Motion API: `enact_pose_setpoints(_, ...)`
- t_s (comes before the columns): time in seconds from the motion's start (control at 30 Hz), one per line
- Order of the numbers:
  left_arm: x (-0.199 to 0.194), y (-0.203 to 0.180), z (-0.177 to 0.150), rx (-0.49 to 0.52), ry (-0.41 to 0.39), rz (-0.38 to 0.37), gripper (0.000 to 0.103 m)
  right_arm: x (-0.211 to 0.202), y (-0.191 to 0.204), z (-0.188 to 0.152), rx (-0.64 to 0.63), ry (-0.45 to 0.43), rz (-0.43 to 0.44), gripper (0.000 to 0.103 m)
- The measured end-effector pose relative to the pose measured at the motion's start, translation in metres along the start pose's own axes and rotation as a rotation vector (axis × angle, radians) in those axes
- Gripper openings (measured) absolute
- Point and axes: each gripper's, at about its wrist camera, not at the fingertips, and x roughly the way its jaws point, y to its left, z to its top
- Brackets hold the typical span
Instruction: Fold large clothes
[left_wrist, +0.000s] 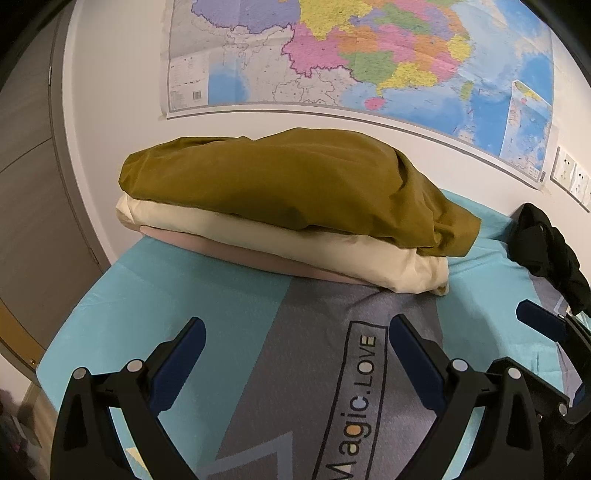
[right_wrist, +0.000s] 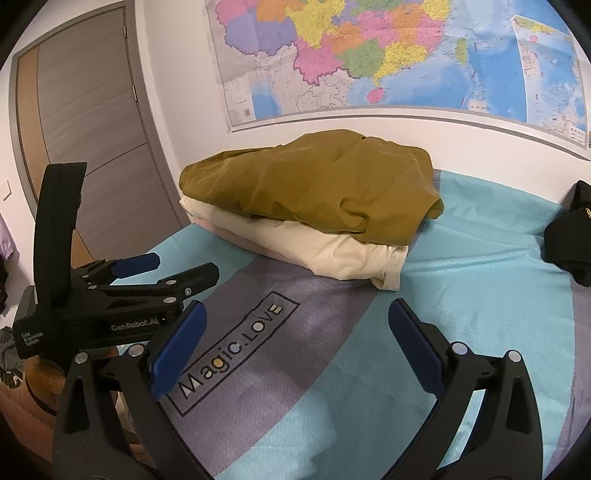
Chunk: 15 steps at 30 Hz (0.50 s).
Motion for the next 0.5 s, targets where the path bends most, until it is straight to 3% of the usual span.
enact_pose_setpoints(0.5, -0.010, -0.008, -0.007, 0.024, -0.013, 0.016, 0.096, -0.009, -0.002, -0.005, 0.003, -0.007, 0.003, 0.097)
